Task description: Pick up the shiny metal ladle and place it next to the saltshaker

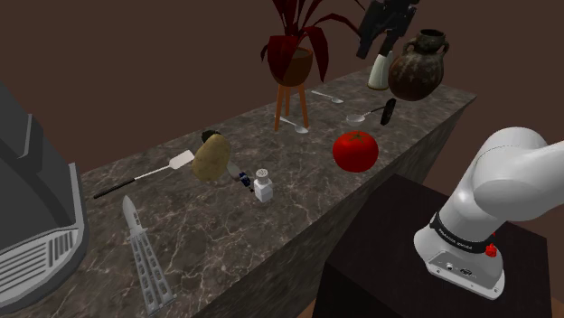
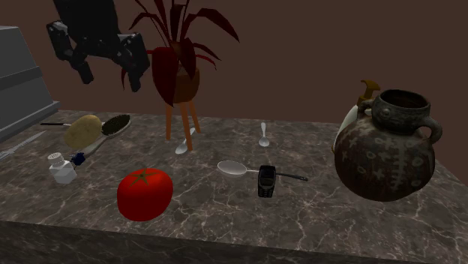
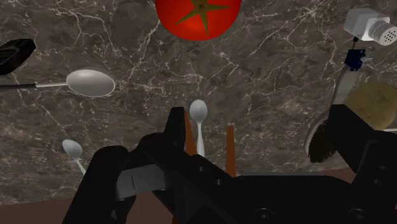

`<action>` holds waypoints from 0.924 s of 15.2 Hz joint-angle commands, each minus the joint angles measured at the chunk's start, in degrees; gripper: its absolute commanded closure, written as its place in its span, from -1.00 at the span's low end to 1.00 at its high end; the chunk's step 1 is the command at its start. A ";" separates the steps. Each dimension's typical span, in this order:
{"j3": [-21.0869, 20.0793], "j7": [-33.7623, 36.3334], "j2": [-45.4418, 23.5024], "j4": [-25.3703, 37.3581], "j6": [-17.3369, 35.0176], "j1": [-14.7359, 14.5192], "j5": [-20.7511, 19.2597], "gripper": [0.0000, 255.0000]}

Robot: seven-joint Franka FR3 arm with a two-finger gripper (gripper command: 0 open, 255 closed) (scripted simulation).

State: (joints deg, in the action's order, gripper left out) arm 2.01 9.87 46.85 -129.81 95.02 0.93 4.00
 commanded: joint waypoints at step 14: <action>1.98 18.62 -17.43 -1.53 16.98 11.20 -0.68 -1.00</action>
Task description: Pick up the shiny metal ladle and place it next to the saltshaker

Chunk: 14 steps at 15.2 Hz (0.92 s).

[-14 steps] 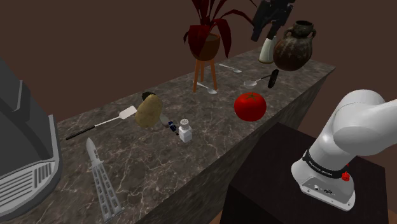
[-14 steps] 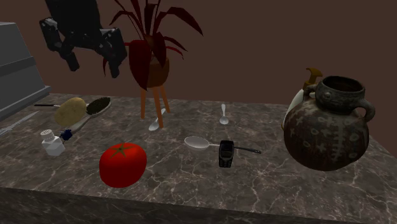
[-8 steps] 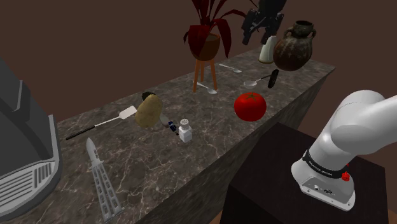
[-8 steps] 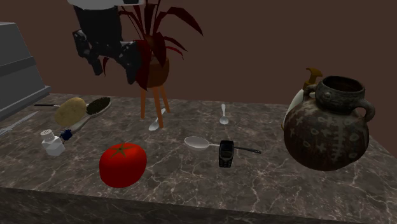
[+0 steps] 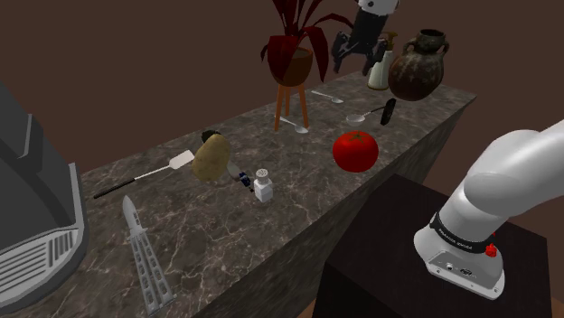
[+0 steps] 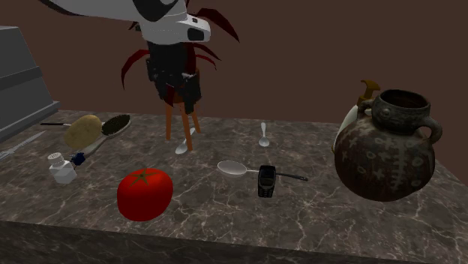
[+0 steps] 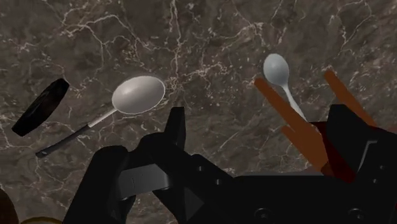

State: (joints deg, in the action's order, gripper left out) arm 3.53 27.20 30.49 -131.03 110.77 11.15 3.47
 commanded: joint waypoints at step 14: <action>5.43 20.50 -18.03 -0.54 15.34 11.12 -0.19 -1.00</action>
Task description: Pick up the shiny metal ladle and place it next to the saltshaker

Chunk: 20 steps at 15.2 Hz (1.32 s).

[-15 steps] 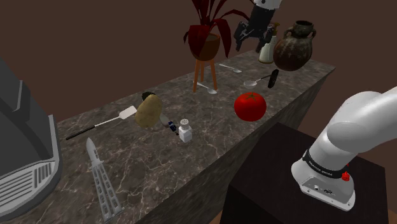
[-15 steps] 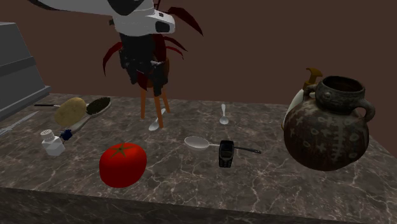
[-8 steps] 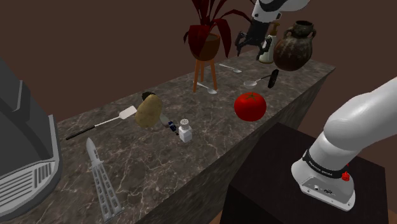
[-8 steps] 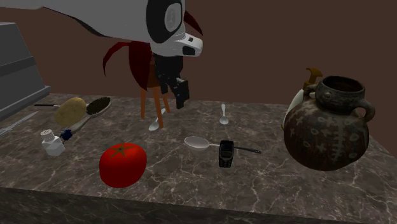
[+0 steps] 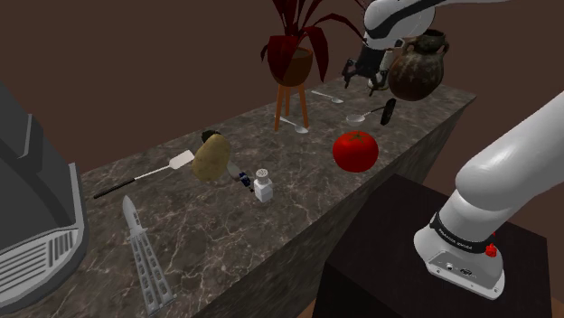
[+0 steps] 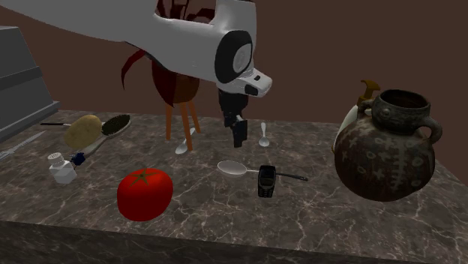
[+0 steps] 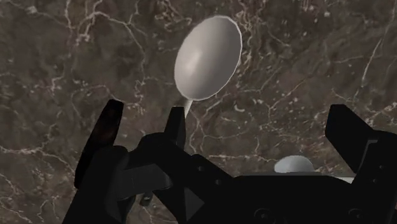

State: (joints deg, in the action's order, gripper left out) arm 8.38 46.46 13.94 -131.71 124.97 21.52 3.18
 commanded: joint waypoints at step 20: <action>4.47 10.37 -14.06 -2.91 14.28 5.56 3.31 -1.00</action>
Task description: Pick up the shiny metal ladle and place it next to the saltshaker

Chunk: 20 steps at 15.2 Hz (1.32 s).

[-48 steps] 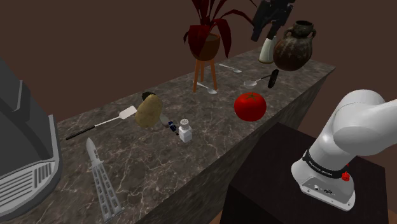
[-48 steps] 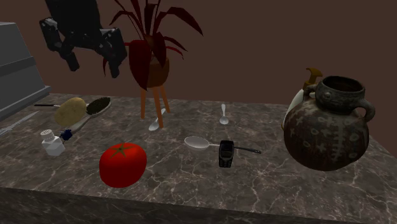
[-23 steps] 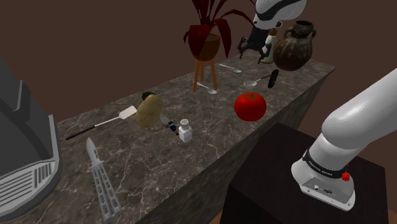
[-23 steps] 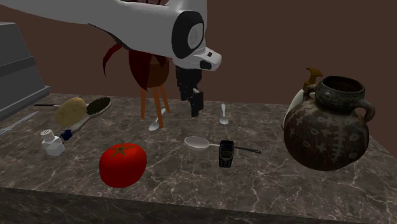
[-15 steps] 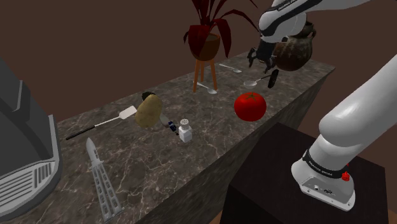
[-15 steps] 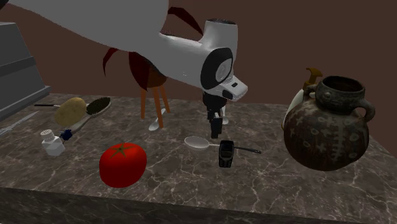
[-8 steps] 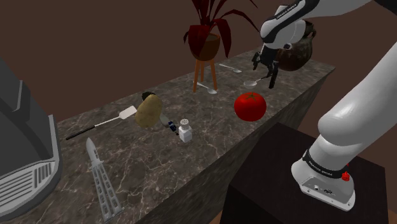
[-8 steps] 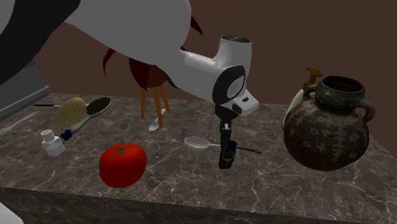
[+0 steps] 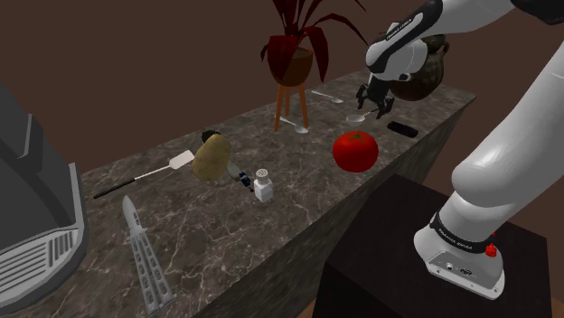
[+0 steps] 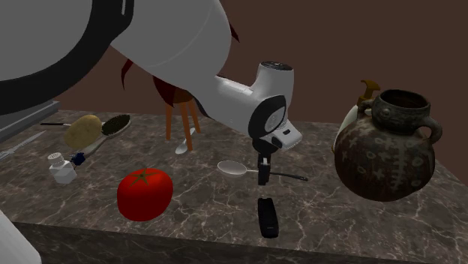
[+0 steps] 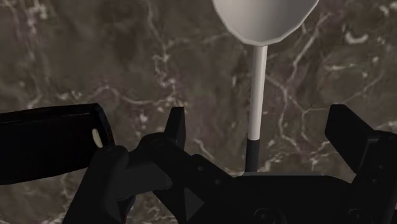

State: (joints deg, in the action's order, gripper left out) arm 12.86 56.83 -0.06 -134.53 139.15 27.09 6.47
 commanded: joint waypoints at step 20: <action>-0.01 1.29 2.96 1.65 -4.51 0.06 -1.45 1.00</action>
State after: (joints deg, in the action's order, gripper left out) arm 12.82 57.97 2.33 -133.14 135.47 27.10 5.27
